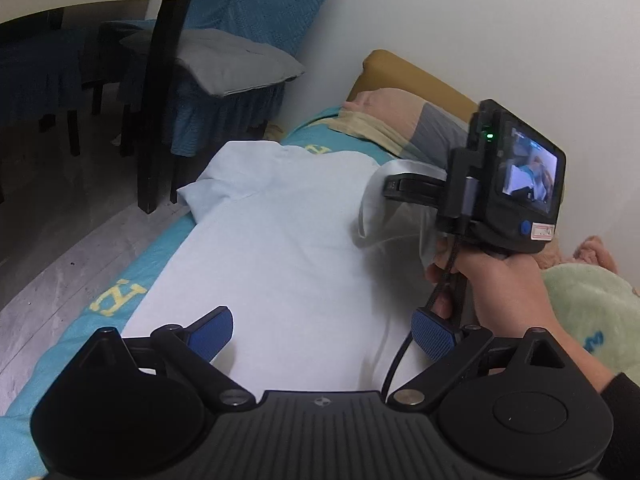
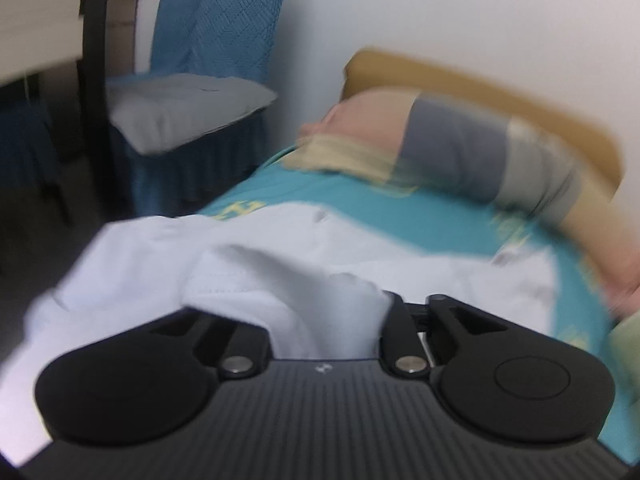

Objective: Fold clothes

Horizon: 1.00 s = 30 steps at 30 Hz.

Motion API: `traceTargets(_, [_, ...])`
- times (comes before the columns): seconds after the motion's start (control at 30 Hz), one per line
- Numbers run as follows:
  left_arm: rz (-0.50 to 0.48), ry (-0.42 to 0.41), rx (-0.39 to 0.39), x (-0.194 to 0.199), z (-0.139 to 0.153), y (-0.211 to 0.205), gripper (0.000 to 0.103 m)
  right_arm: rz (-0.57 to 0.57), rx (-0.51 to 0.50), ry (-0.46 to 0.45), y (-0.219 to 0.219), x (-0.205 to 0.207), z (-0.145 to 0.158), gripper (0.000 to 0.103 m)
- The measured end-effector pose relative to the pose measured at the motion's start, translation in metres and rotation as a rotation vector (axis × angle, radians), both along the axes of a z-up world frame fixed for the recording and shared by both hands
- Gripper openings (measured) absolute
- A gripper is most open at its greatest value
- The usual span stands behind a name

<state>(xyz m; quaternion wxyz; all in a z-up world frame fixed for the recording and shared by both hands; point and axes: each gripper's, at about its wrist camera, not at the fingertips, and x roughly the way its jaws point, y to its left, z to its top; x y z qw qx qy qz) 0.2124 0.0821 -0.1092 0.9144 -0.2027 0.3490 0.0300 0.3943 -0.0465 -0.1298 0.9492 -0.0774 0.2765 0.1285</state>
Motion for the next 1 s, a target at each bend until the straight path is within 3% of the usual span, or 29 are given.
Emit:
traceTargets(0.07, [-0.010, -0.002, 0.016, 0.004, -0.002, 0.000, 0.097, 0.002, 0.075, 0.038, -0.005, 0.002, 0.002, 0.069])
traceTargets(0.13, [0.000, 0.010, 0.036, 0.007, -0.003, 0.003, 0.097, 0.000, 0.114, 0.028, -0.021, -0.012, 0.015, 0.081])
traceTargets(0.33, [-0.011, -0.009, 0.052, 0.002, 0.002, -0.003, 0.097, -0.004, 0.142, -0.005, -0.064, -0.078, 0.067, 0.081])
traceTargets(0.53, [-0.141, 0.018, 0.014, -0.020, 0.002, -0.034, 0.095, -0.055, 0.192, -0.041, -0.126, -0.202, 0.108, 0.081])
traceTargets(0.77, [-0.270, 0.103, -0.138, -0.061, -0.005, -0.061, 0.085, -0.218, 0.373, -0.003, -0.219, -0.323, 0.098, 0.081])
traceTargets(1.0, [-0.446, 0.250, -0.296, -0.105, -0.025, -0.104, 0.069, -0.294, 0.519, -0.017, -0.268, -0.368, 0.093, 0.081])
